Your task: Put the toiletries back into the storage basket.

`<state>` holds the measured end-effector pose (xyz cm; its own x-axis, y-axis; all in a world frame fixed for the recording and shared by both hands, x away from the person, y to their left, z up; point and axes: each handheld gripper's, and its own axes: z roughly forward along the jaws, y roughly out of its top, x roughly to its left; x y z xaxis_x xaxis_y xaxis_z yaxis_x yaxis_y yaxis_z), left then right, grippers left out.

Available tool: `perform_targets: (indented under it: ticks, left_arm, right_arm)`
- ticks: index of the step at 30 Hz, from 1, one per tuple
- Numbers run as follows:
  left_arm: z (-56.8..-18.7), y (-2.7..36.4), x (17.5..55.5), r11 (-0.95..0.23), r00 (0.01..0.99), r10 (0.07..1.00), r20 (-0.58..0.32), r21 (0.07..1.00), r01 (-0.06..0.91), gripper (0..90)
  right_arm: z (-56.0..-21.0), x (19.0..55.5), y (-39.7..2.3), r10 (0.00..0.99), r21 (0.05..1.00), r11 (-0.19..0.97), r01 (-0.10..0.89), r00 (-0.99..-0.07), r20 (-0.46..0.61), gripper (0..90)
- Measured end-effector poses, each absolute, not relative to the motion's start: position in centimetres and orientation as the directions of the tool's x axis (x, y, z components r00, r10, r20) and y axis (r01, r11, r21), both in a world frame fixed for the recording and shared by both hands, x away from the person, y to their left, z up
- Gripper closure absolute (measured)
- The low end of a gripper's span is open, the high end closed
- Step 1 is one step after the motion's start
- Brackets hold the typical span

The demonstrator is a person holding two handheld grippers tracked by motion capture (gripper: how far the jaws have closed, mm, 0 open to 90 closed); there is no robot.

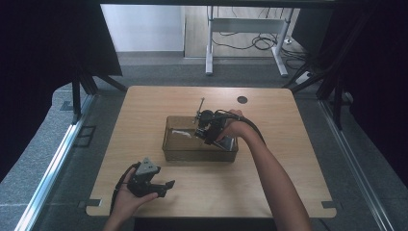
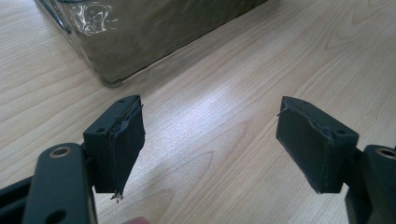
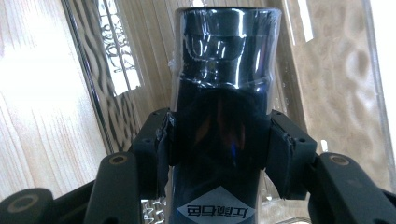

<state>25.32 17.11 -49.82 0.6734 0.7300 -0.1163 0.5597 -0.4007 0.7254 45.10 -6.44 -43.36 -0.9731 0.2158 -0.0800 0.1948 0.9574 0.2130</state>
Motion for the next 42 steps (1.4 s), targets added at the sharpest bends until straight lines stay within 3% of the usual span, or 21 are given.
perform_targets:
  ticks: [42]
  left_arm:
    - [-50.0, 16.9, 25.4, -0.405, 0.674, 0.729, -0.117, 0.720, 0.563, 24.0]
  right_arm:
    - [-46.9, 44.4, -6.2, 0.102, 0.136, 0.986, 0.093, -0.993, -0.066, 45.4]
